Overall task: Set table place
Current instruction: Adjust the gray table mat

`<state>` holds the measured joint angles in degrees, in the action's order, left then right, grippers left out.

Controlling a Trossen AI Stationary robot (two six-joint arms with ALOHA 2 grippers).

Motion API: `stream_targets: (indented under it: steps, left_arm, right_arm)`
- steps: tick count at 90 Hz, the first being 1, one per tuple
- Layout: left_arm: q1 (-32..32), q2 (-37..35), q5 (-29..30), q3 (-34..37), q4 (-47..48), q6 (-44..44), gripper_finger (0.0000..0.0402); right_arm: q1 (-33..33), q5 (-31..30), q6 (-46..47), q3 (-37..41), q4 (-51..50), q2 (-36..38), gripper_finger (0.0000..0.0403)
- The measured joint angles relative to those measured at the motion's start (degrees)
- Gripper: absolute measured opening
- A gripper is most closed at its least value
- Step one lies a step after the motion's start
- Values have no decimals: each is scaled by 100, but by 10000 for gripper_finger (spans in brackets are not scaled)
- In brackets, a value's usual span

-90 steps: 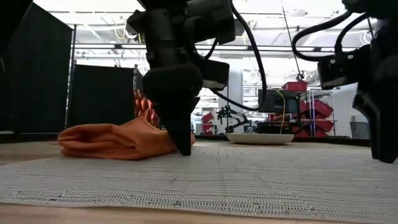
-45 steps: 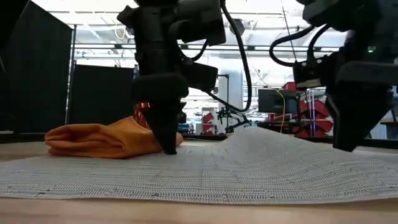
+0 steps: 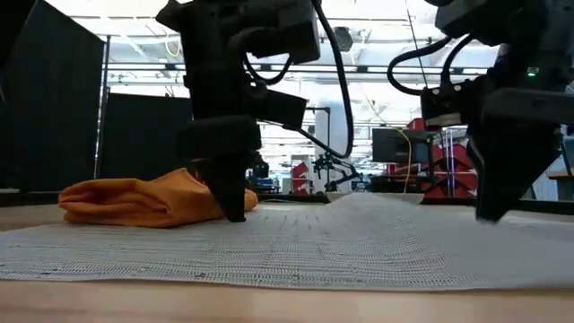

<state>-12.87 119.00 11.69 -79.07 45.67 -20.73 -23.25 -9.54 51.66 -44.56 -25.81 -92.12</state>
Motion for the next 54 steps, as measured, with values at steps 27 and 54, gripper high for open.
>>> stream_targets:
  steps: [27,54]
  left_arm:
    - [-159,2,139,-33,-70,-135,169]
    - [85,-426,408,-39,973,74,169]
  right_arm:
    - [-81,-160,-8,5,308,-13,153]
    - [-195,-248,79,3,247,-11,153]
